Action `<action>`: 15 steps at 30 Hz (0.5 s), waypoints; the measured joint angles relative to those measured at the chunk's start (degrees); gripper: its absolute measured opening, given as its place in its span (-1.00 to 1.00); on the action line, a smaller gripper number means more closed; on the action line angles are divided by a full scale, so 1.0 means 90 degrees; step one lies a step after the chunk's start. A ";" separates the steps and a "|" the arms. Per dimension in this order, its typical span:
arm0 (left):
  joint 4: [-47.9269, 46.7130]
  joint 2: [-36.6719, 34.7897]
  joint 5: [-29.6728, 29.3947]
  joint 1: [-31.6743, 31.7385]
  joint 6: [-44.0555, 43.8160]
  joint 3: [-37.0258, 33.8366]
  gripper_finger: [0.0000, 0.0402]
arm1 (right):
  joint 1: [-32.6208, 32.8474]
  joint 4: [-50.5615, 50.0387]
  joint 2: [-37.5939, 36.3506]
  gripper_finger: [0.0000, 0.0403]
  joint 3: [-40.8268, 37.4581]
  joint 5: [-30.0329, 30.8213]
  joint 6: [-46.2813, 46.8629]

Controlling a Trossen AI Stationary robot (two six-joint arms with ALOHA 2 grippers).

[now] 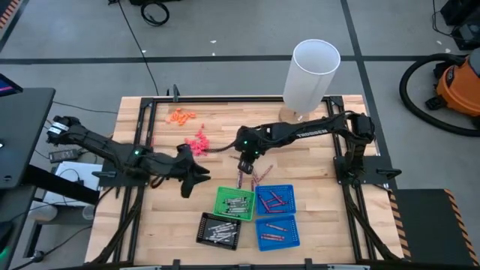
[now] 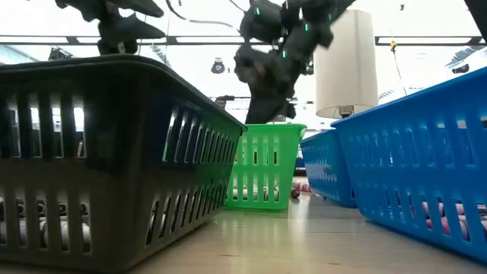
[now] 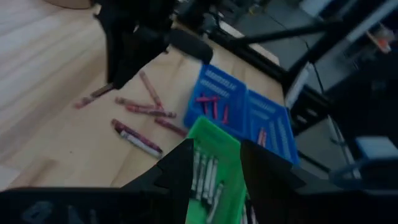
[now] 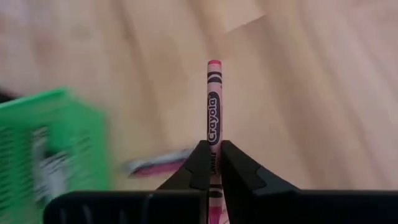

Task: Sort crayons
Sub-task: Put the pink crayon into the bottom blue bin

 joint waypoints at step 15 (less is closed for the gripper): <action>-0.1672 -0.0418 -0.0635 -0.0409 -0.0227 0.0000 -0.29 | 0.1211 -0.1873 -0.0058 -0.86 0.1211 -0.0791 0.1626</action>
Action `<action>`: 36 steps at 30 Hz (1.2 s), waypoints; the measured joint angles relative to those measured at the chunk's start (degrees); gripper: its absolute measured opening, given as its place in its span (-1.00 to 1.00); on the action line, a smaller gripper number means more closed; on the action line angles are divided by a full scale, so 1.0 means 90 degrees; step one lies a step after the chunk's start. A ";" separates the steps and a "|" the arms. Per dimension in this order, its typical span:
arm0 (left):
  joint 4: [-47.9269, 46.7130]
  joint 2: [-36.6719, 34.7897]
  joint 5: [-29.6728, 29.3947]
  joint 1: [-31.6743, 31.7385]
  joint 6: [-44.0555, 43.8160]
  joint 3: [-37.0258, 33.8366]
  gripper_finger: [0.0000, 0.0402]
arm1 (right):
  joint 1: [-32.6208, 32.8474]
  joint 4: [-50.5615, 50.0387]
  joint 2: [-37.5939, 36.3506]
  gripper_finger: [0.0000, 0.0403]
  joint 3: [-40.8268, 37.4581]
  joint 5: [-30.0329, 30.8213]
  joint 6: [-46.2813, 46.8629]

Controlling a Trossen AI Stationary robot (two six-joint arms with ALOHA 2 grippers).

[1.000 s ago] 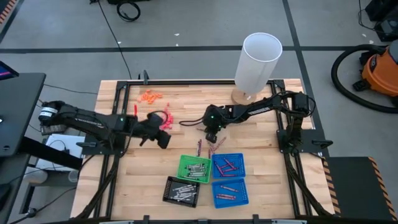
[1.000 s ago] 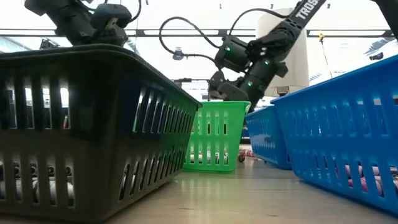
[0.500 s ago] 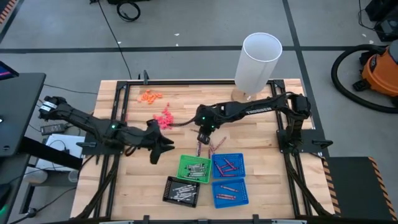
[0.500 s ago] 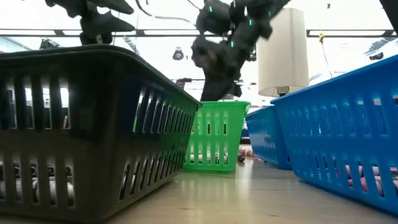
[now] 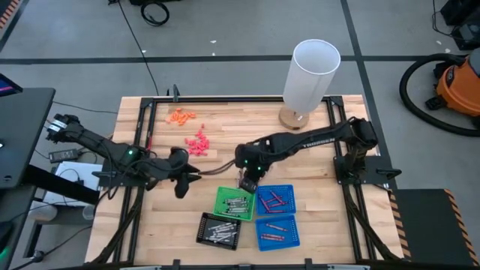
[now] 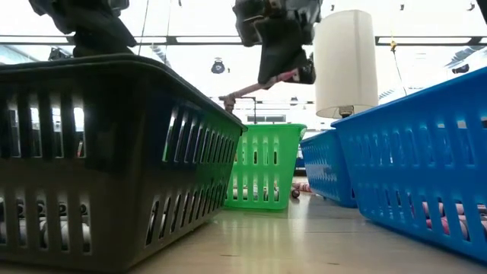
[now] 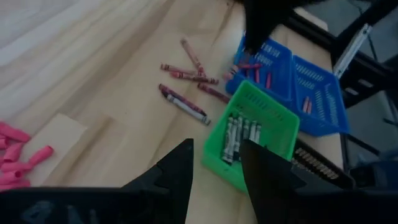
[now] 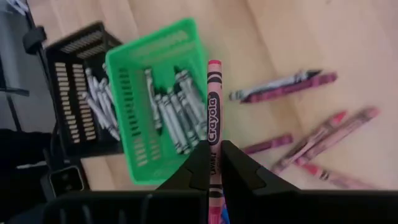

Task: Sort crayons
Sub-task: Put the pink crayon into the bottom blue bin

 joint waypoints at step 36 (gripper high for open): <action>0.1264 -0.0005 -0.0861 0.0407 0.2159 0.0000 -0.29 | 0.2286 -0.1310 -0.0728 -0.86 -0.0645 0.1445 -0.0041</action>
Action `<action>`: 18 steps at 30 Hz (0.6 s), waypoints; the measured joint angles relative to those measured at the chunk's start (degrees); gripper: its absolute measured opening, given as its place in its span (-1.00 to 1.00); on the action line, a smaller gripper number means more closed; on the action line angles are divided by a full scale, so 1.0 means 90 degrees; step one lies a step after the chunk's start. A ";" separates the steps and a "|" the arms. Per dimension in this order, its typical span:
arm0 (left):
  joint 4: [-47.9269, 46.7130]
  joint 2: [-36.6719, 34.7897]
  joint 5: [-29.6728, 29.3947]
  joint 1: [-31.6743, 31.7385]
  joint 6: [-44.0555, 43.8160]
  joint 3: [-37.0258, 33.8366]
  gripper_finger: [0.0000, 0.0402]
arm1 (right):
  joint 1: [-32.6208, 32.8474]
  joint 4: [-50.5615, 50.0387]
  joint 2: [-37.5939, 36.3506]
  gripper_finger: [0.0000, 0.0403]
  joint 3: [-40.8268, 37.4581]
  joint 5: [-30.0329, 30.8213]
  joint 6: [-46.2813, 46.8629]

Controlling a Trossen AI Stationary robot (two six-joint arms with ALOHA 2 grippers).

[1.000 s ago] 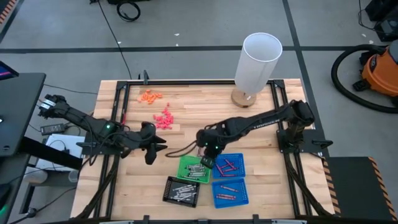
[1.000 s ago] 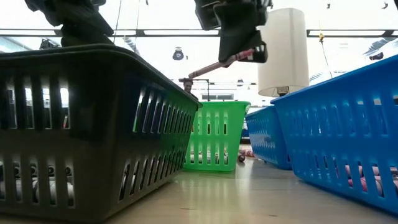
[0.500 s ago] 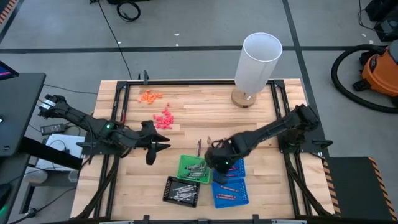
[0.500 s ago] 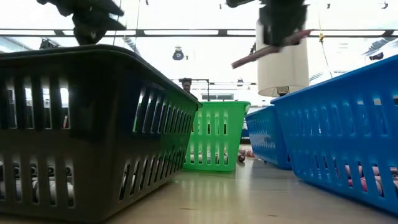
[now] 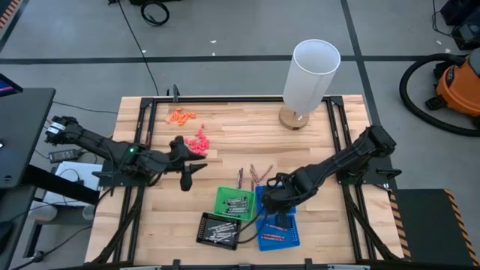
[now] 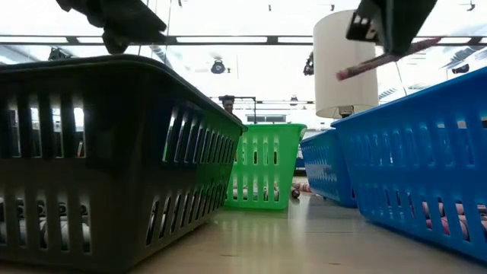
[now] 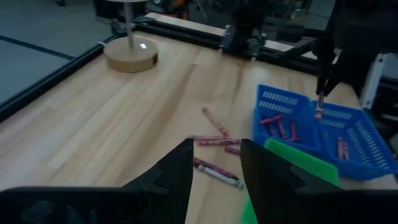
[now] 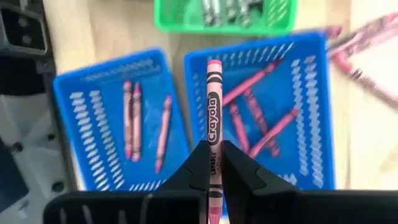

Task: Sort crayons
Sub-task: Put the pink crayon into the bottom blue bin

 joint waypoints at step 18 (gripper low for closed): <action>0.0421 0.0000 0.1462 0.0966 -0.0423 0.0000 -0.29 | -0.0377 0.2374 -0.1724 -0.79 -0.2641 -0.2316 -0.0678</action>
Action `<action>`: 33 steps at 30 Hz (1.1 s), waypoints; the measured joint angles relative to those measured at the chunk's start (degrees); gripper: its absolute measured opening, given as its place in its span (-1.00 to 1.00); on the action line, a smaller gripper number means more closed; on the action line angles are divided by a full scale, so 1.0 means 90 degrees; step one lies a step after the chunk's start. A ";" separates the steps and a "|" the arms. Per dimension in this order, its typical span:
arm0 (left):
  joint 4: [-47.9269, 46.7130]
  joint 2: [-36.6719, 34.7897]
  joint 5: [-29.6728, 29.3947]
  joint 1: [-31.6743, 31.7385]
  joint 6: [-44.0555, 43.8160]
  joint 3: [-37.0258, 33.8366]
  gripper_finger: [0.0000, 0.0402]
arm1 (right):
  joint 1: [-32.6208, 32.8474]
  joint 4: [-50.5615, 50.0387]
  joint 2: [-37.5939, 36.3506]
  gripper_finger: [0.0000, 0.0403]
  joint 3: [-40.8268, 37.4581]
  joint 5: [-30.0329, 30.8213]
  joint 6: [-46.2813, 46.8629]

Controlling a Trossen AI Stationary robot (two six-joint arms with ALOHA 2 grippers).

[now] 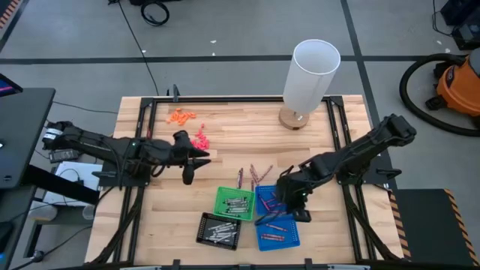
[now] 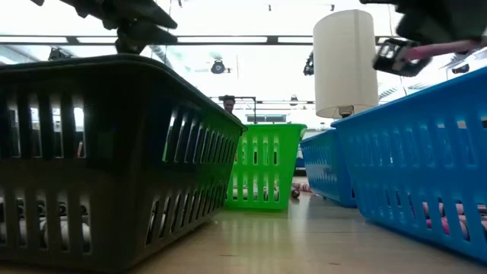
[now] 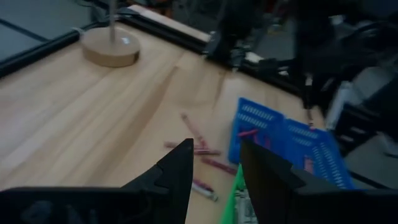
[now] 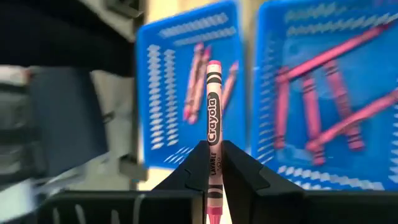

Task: Sort crayons
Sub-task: Put the pink crayon into the bottom blue bin

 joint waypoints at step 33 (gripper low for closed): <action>0.3131 0.1540 0.0206 -0.1974 -0.1615 -0.1007 -0.29 | 0.0273 0.2931 0.1403 -0.58 -0.0669 -0.1174 0.2154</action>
